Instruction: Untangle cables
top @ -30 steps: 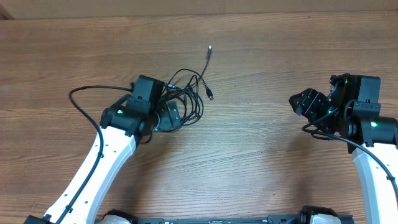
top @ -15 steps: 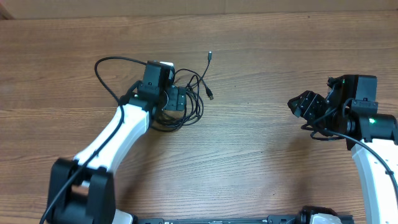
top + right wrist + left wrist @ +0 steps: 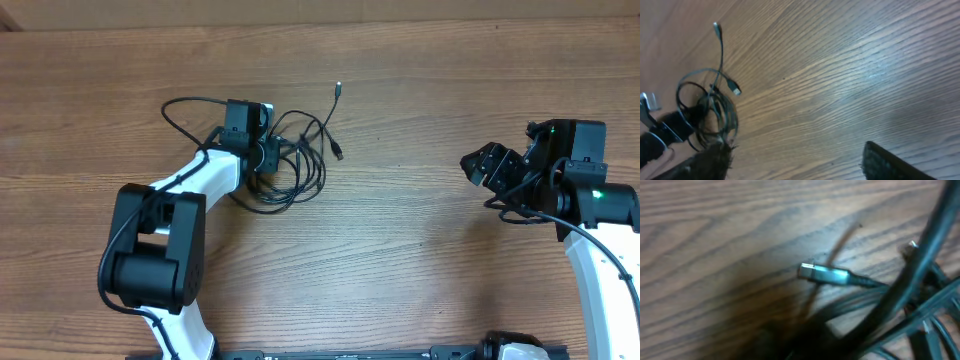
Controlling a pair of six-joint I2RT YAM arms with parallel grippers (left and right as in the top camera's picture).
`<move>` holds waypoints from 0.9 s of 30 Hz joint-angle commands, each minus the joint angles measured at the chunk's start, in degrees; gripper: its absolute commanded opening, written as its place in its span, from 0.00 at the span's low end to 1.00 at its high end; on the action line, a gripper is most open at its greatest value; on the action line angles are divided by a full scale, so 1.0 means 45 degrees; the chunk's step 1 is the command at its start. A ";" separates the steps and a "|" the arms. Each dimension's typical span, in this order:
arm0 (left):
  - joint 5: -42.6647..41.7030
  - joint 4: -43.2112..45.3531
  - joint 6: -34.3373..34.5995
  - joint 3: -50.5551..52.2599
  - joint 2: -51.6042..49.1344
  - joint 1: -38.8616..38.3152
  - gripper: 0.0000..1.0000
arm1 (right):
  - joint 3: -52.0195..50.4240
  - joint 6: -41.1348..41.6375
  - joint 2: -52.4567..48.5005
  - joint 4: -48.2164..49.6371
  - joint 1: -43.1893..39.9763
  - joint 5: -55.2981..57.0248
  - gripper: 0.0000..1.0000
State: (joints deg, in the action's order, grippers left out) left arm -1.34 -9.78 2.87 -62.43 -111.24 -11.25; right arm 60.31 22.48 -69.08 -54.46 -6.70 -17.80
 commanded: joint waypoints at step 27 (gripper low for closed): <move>-0.3915 -0.9102 0.3424 -0.3245 0.4095 -0.2895 0.04 | -0.0097 -0.0015 -0.0034 -0.0680 0.0068 -0.0068 1.00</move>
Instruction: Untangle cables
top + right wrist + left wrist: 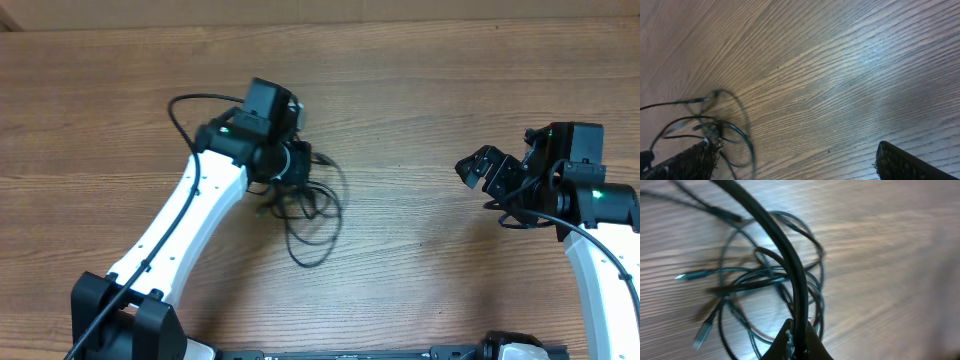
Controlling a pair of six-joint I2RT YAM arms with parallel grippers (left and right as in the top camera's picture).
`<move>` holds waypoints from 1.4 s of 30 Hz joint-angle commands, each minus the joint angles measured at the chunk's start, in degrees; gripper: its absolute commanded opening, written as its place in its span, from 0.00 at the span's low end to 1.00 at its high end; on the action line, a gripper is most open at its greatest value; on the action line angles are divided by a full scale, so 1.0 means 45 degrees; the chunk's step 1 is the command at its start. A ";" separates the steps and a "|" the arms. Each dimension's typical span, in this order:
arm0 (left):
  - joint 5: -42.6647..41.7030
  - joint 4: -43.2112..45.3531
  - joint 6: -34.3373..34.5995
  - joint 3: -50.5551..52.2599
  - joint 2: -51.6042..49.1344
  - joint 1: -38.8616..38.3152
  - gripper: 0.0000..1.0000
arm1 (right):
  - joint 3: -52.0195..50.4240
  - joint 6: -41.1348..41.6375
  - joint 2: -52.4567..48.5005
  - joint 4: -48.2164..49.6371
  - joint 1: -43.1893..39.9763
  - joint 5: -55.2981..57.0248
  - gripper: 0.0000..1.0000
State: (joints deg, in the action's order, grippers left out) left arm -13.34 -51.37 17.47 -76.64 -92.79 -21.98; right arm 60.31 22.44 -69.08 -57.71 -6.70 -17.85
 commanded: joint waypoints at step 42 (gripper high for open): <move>0.1001 -0.1783 0.4401 -0.0083 0.3541 -0.1127 0.18 | -0.0097 0.0044 -0.0034 0.0743 0.0068 -0.0175 1.00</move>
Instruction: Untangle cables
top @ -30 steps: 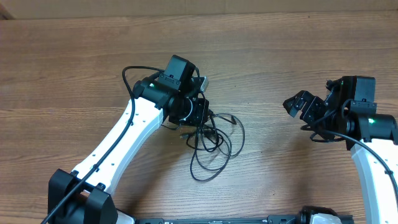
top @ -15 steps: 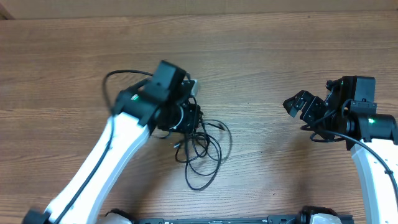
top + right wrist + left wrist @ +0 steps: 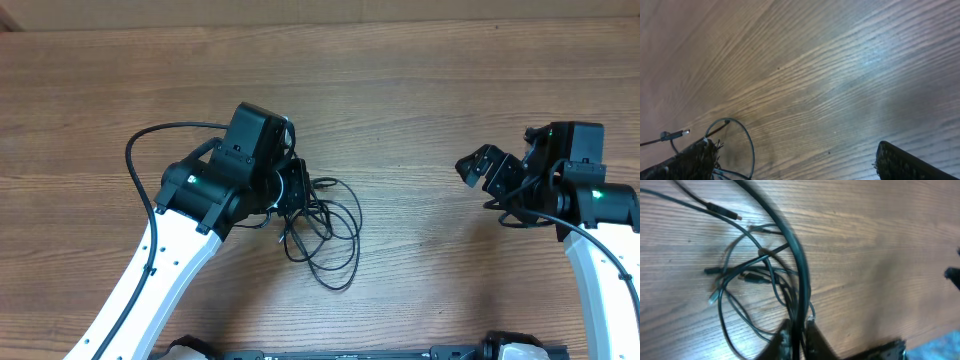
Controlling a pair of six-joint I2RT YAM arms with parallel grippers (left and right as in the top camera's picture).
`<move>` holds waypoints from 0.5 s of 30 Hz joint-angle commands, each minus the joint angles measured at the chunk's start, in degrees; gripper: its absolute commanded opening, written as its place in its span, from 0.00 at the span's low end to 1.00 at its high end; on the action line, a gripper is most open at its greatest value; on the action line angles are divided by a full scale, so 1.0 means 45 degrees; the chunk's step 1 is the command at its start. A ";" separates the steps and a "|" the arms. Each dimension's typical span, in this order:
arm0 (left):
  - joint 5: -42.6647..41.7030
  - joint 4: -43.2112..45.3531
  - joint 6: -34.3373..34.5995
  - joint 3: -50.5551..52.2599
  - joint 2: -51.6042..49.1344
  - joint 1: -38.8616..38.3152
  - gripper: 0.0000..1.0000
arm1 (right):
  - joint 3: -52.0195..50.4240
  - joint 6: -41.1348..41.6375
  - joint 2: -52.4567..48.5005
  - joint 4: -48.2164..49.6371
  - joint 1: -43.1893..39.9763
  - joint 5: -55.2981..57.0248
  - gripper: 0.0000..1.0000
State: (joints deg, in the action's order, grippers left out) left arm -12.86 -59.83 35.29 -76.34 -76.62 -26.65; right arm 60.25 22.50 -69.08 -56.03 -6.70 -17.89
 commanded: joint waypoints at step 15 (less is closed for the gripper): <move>0.3254 0.0845 0.0554 -0.0146 -0.1904 -0.0083 0.81 | -0.0083 0.0029 -0.0034 -0.0539 0.0073 -0.1753 1.00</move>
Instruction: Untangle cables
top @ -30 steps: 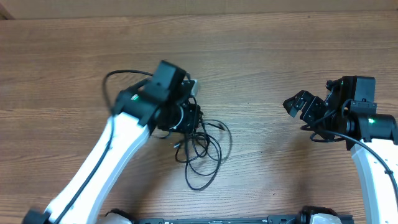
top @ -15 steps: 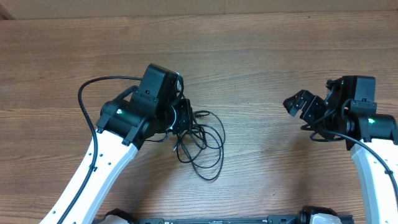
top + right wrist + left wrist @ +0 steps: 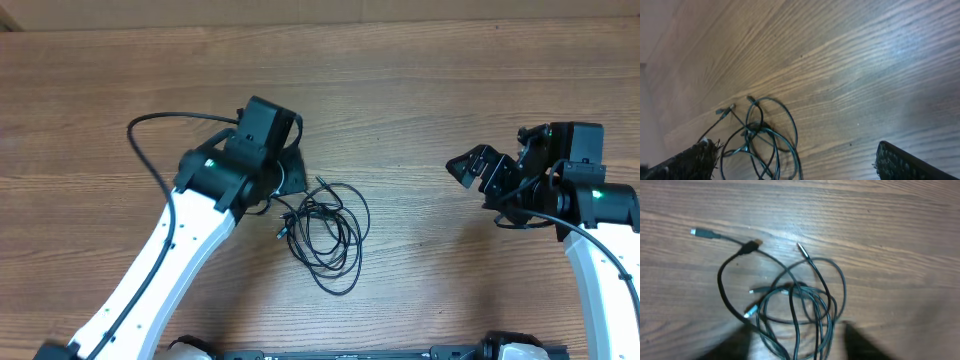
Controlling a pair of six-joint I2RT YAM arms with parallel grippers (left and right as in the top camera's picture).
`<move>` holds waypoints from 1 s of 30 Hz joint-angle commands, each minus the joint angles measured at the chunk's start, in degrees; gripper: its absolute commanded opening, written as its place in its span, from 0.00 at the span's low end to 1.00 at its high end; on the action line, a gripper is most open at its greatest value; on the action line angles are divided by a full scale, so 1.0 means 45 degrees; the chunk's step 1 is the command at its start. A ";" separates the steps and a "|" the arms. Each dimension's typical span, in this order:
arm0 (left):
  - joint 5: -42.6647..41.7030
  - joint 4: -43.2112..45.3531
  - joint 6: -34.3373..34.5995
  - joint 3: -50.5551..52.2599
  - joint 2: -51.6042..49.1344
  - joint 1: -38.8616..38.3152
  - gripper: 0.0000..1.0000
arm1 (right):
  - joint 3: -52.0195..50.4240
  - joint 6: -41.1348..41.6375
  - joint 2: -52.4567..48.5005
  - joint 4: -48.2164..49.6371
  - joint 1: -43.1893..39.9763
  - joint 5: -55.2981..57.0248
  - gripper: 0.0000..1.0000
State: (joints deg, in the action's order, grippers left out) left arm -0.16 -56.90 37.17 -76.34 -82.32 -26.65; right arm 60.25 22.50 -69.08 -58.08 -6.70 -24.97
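Observation:
A tangle of thin dark cables lies loose on the wooden table, its loops overlapping and several plug ends sticking out. In the left wrist view the tangle spreads below the camera, with a silver plug at the upper left. My left gripper hovers just up-left of the pile, open, with nothing held. My right gripper is open off to the right, well apart from the cables; its wrist view shows the tangle at the lower left.
A thick black cable arcs from the left arm out over the table's left side. A cardboard-coloured strip runs along the far edge.
My left gripper was shut on a dark cable strand with the tangle under it. Now it is open and the tangle lies spread on the table. The right gripper has shifted slightly left.
The left gripper was first down in the tangle at the table's upper left. Then it was shut on a strand with the loops trailing below, nearer the middle. It stayed shut as the pile came further toward the centre, and now the cables lie released there.

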 commanded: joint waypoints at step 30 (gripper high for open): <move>-0.0879 -0.2069 0.7791 0.1302 -0.1855 -0.0204 0.57 | -0.0092 -0.0024 -0.0034 -0.0471 0.0073 -0.0126 1.00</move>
State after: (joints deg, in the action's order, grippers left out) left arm -3.88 -66.32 63.66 -73.91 -90.56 -26.57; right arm 60.25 22.48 -69.08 -60.16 -6.70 -25.28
